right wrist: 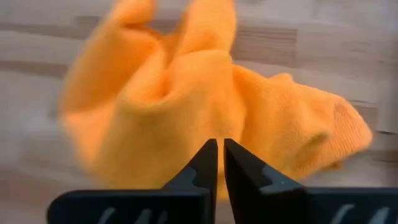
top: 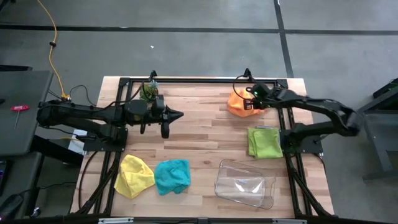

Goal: Fold microfiber towels
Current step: Fold the orange cloth

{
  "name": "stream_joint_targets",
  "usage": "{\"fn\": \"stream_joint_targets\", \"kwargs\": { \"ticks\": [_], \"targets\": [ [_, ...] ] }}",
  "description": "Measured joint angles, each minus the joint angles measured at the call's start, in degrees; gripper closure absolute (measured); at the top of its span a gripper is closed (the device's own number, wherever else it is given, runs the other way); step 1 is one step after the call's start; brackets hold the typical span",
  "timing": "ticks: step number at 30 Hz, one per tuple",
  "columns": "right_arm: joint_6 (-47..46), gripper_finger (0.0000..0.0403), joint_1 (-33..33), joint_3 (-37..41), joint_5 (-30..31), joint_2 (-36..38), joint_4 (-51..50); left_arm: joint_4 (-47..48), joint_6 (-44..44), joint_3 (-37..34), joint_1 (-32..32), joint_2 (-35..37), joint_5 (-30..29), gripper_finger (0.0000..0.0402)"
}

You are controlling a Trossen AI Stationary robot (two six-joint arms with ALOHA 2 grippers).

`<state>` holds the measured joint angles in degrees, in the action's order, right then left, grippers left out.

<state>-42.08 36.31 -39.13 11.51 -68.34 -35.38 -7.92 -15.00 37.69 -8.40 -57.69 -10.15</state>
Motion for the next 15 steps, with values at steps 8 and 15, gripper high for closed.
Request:
{"fn": "stream_joint_targets", "kwargs": {
  "ticks": [8,15],
  "targets": [
    [-3.0,0.0400,-0.1,-0.3,-3.6,-17.0,15.2,0.0,0.0,0.0,1.4,0.0,-1.1,0.0402],
    [-3.0,0.0402,-11.6,-8.1,-8.8,-28.3,21.6,1.8,0.2,0.0,1.4,0.0,-2.9,0.0402]
  ]
}}
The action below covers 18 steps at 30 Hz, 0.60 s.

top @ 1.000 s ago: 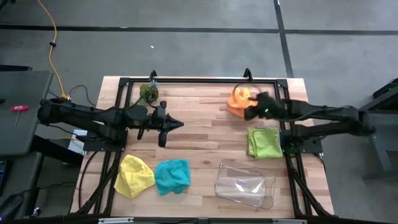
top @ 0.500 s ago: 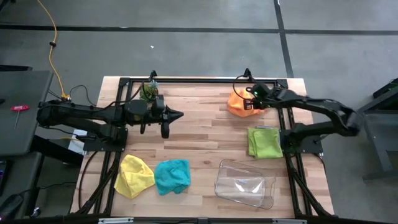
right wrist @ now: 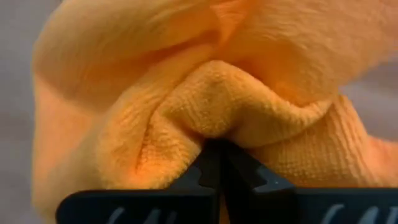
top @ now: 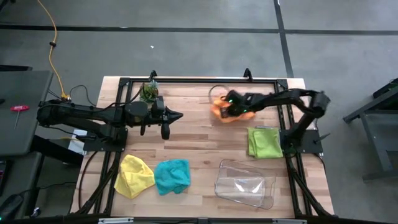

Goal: Fold microfiber towels
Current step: Fold the orange cloth

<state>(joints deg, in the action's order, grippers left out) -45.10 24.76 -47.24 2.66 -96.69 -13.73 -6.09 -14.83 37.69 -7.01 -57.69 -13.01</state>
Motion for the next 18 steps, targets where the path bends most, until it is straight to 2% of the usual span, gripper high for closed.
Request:
{"fn": "stream_joint_targets", "kwargs": {
  "ticks": [4,7,10,13,18],
  "targets": [
    [1.4,0.0402,-8.1,-7.1,-4.5,-5.2,2.0,3.2,0.0,0.0,-0.1,0.0,-1.9,0.0402],
    [6.3,0.0403,-13.6,-11.7,-7.7,-7.7,1.5,6.8,0.0,0.0,0.0,0.0,-2.2,0.0402],
    [10.0,0.0403,-17.7,-15.3,-7.4,-7.8,-0.4,11.4,0.0,0.0,0.0,-0.1,-2.2,0.0402],
    [12.7,0.0403,-19.1,-18.0,-6.2,-6.0,-3.1,15.3,0.0,-0.2,-0.1,-0.5,-2.7,0.0402],
    [14.7,0.0403,-19.1,-19.5,-3.5,1.1,-7.4,15.4,-0.1,-1.7,-0.2,-2.2,-3.3,0.0402]
  ]
}}
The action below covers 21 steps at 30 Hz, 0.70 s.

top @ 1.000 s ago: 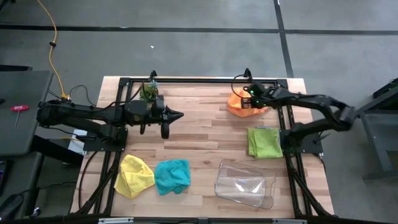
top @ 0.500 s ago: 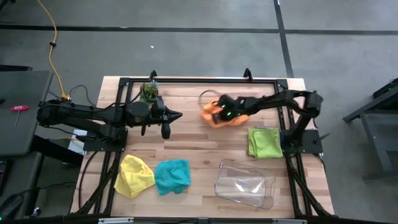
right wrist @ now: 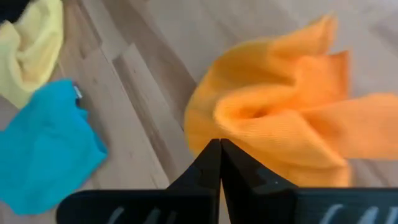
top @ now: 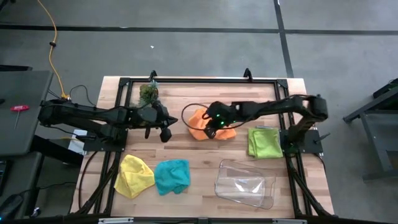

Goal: Fold microfiber towels
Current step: Fold the orange cloth

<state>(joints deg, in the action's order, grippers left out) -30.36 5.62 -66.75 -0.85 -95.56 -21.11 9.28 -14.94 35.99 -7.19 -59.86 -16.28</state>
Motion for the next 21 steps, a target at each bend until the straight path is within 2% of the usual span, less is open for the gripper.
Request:
{"fn": "stream_joint_targets", "kwargs": {
  "ticks": [3,7,12,16,21],
  "targets": [
    [0.9,0.0403,0.0,0.0,4.4,5.7,-4.9,-1.7,-2.3,0.0,-1.1,-2.4,-0.8,0.0397],
    [0.6,0.0403,0.0,0.0,10.3,11.9,-11.8,-3.3,-2.2,3.4,-5.4,-6.9,6.2,0.0368],
    [-2.3,0.0403,0.0,0.0,15.1,17.2,-16.2,1.1,3.1,13.7,-11.5,-16.8,13.1,0.0301],
    [-3.1,0.0403,0.0,0.0,15.5,19.0,-16.9,8.3,5.2,23.2,-16.0,-26.7,17.8,0.0244],
    [-3.2,0.0403,0.0,0.1,15.5,18.8,-17.0,13.6,5.1,33.4,-21.6,-38.2,27.7,0.0189]
  ]
}}
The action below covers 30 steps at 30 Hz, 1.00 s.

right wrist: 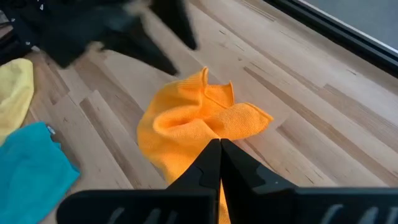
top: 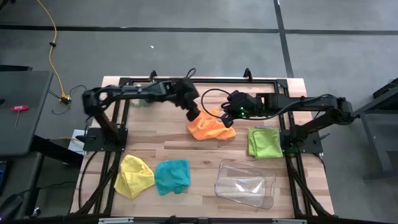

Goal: Fold microfiber towels
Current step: Fold the orange cloth

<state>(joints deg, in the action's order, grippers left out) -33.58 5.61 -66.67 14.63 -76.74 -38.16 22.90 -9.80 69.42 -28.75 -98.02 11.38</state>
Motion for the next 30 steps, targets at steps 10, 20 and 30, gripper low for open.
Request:
{"fn": "stream_joint_targets", "kwargs": {
  "ticks": [10,20,30],
  "targets": [
    [-0.5,0.0403,0.0,0.0,0.0,-0.1,-0.2,0.2,1.3,7.0,-7.0,-10.3,19.8,0.0162],
    [-0.9,0.0403,0.0,0.0,0.0,-0.1,-0.2,5.7,17.3,7.0,-6.9,-12.8,23.9,0.0175],
    [-0.9,0.0403,0.0,0.0,0.0,-0.1,-0.2,10.0,36.1,7.0,-3.5,-12.8,11.6,0.0204]
  ]
}}
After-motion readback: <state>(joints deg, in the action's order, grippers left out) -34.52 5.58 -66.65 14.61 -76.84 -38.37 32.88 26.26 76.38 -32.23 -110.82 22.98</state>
